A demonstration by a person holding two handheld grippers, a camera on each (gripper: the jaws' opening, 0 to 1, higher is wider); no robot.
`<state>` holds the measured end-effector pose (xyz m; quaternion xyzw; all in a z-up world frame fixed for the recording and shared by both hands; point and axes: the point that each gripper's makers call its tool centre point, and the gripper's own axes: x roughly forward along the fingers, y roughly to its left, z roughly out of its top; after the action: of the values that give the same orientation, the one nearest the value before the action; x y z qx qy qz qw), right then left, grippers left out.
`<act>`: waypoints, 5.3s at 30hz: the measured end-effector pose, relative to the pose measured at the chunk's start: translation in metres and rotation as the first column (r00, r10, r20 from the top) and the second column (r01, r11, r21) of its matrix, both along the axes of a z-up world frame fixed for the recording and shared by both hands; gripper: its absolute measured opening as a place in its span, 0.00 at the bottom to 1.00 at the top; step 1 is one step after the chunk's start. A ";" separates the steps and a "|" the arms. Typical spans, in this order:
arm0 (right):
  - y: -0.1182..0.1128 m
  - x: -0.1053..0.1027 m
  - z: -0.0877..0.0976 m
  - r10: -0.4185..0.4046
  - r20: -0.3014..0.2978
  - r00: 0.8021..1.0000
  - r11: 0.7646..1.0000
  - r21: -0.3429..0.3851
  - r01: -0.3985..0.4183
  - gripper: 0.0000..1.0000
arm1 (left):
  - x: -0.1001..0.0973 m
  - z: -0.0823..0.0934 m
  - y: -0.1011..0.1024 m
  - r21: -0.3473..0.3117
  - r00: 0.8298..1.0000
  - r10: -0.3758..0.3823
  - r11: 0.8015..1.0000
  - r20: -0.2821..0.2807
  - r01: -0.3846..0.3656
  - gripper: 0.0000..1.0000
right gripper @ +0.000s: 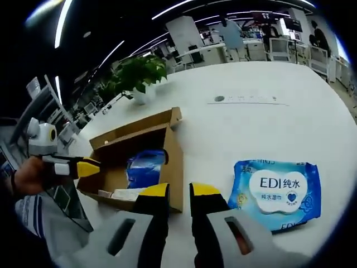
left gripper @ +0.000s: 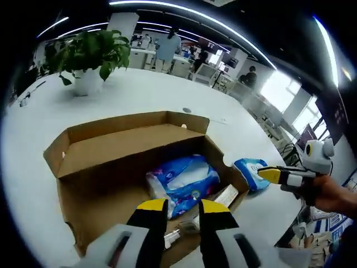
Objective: Operate the shoe box by opening the lid, removing the specified soft item, and placing it in the target area until the item is outside and the box remains undamaged.
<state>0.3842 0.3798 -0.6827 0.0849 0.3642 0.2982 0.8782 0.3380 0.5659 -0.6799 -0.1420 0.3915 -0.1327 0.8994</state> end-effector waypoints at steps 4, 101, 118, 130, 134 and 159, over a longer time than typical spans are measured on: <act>0.012 -0.001 0.001 0.026 0.001 1.000 1.000 -0.006 -0.026 0.13 | -0.010 -0.002 0.012 0.003 1.000 0.014 1.000 -0.002 -0.014 0.22; 0.151 0.008 -0.111 0.896 -0.331 0.296 0.061 -0.567 -0.821 0.60 | -0.077 -0.003 0.042 0.087 0.987 -0.009 0.996 0.162 -0.005 0.33; 0.153 -0.007 -0.096 0.895 -0.298 0.331 0.107 -0.578 -0.809 0.31 | -0.076 0.001 0.038 0.075 0.985 -0.019 0.997 0.170 0.007 0.33; 0.158 -0.005 -0.066 0.915 -0.225 0.335 0.140 -0.602 -0.786 0.30 | -0.079 0.003 0.035 0.063 0.986 -0.025 0.998 0.164 0.015 0.33; 0.154 -0.006 -0.058 0.918 -0.217 0.333 0.136 -0.614 -0.777 0.30 | -0.078 0.007 0.036 0.058 0.985 -0.028 0.998 0.172 0.018 0.33; 0.130 -0.016 0.008 0.940 -0.122 0.318 0.135 -0.724 -0.677 0.30 | -0.076 0.010 0.014 0.018 0.985 -0.069 0.998 0.160 0.067 0.34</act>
<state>0.3681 0.5102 -0.6747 -0.5066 0.2557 0.5906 0.5737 0.2623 0.5795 -0.6704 -0.1118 0.3230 -0.1719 0.9239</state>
